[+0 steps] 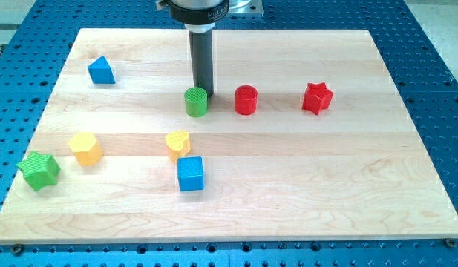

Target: Push the green star close to the green circle

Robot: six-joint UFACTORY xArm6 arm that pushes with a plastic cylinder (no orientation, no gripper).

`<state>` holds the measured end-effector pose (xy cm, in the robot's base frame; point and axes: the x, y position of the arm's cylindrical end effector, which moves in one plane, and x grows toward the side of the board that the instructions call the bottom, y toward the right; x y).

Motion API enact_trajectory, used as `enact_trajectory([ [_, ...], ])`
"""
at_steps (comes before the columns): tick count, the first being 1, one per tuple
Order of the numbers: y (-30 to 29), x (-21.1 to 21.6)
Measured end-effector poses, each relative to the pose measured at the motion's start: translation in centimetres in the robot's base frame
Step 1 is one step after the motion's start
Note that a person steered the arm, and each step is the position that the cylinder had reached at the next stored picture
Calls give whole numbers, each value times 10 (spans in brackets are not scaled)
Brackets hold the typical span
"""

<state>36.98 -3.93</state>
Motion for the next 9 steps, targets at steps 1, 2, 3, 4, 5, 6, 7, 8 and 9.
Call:
enact_trajectory([
  [1, -124, -5],
  [2, -216, 41],
  [3, -266, 87],
  [4, -265, 133],
  [5, -259, 204],
  [6, -229, 202],
  [7, -223, 158],
  [8, -223, 117],
  [9, -206, 105],
])
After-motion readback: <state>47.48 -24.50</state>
